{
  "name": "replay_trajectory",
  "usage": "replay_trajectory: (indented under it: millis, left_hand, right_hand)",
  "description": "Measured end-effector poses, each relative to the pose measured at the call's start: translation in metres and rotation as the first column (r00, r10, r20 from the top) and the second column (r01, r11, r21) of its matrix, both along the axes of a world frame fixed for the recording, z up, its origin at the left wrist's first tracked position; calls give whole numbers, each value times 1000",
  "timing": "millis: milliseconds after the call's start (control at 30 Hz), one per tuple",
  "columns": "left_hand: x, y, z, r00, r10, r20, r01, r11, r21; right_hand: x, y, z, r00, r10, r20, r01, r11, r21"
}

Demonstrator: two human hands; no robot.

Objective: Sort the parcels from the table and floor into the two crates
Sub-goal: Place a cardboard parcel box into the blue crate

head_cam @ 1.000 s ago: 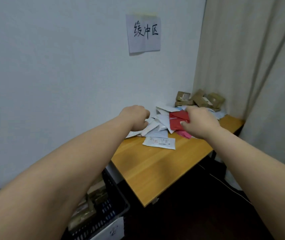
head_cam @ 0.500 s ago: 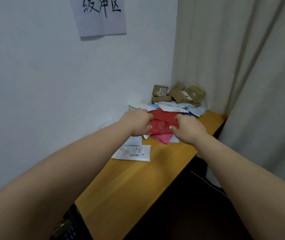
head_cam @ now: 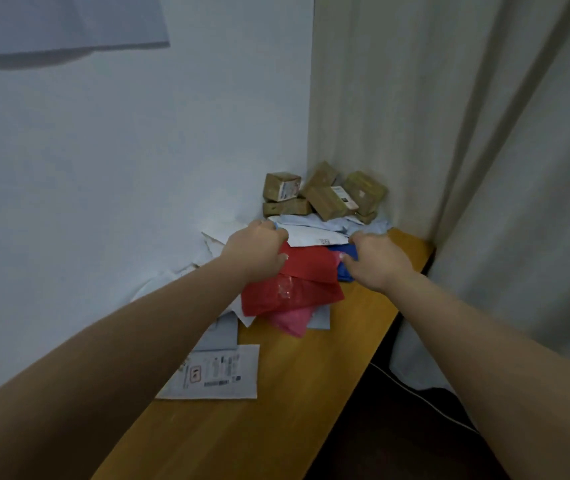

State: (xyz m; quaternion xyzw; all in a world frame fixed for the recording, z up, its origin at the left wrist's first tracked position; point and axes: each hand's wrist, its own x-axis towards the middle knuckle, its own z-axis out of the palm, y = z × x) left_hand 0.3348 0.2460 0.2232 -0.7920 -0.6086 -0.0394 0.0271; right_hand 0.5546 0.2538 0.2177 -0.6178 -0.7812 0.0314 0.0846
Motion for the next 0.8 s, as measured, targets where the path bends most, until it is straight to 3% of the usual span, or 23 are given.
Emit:
replay_trajectory:
  millis: [300, 533, 800]
  left_hand:
    - [42, 105, -21, 991, -18, 131, 13, 999, 41]
    - [87, 231, -54, 995, 86, 43, -82, 993, -80]
    - [125, 354, -93, 987, 156, -35, -160, 963, -216]
  right_hand:
    - [22, 137, -29, 996, 72, 54, -69, 996, -59]
    - [64, 274, -83, 985, 169, 18, -164, 974, -157]
    - [127, 427, -110, 999, -19, -30, 11, 972, -233]
